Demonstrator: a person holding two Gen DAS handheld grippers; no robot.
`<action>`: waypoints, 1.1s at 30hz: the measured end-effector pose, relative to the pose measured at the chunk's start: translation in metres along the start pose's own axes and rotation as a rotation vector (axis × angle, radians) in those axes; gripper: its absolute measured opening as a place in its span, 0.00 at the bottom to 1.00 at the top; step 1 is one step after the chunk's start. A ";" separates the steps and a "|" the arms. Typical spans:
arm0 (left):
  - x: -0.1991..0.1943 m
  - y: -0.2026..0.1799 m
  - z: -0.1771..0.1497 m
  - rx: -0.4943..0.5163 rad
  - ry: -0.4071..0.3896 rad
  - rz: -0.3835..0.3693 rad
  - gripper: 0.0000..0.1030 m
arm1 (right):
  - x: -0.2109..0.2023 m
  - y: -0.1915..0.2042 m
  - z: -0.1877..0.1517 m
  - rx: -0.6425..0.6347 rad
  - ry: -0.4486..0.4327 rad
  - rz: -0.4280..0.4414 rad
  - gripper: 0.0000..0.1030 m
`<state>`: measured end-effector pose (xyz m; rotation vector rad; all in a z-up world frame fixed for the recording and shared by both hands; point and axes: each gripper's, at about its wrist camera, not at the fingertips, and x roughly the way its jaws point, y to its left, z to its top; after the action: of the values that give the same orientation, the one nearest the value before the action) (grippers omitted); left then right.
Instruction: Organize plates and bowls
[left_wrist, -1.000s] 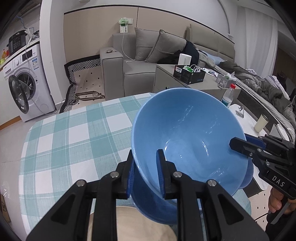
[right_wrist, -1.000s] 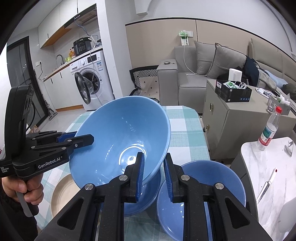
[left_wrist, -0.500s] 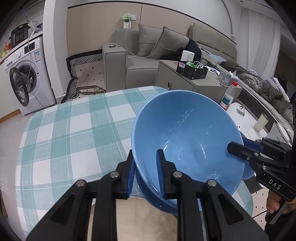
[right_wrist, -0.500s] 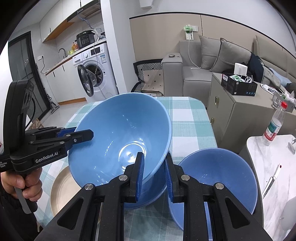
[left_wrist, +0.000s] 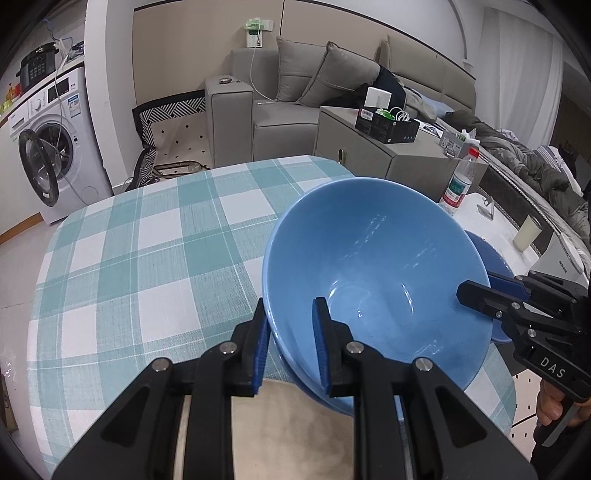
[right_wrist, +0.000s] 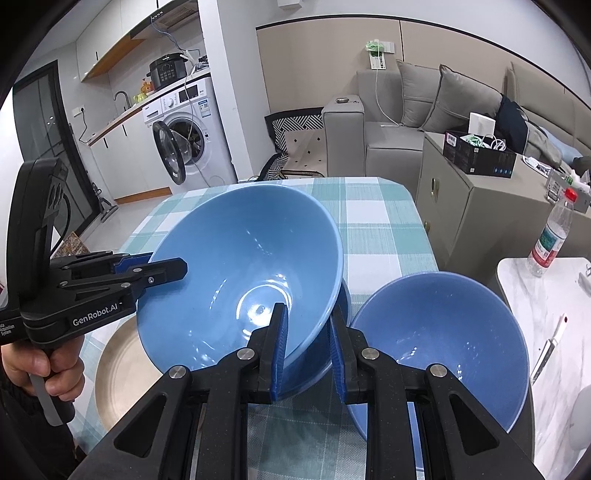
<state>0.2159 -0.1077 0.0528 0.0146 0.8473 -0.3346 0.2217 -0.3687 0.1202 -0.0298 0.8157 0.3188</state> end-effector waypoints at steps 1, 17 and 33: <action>0.001 0.000 -0.001 -0.001 0.005 -0.001 0.19 | 0.001 0.000 -0.001 0.000 0.002 -0.004 0.21; 0.013 0.001 -0.009 0.009 0.033 0.032 0.20 | 0.010 0.011 -0.010 -0.014 0.000 -0.047 0.21; 0.020 -0.005 -0.013 0.034 0.045 0.056 0.20 | 0.015 0.017 -0.018 -0.037 0.009 -0.118 0.21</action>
<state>0.2172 -0.1160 0.0295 0.0772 0.8845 -0.2969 0.2134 -0.3515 0.0990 -0.1137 0.8130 0.2222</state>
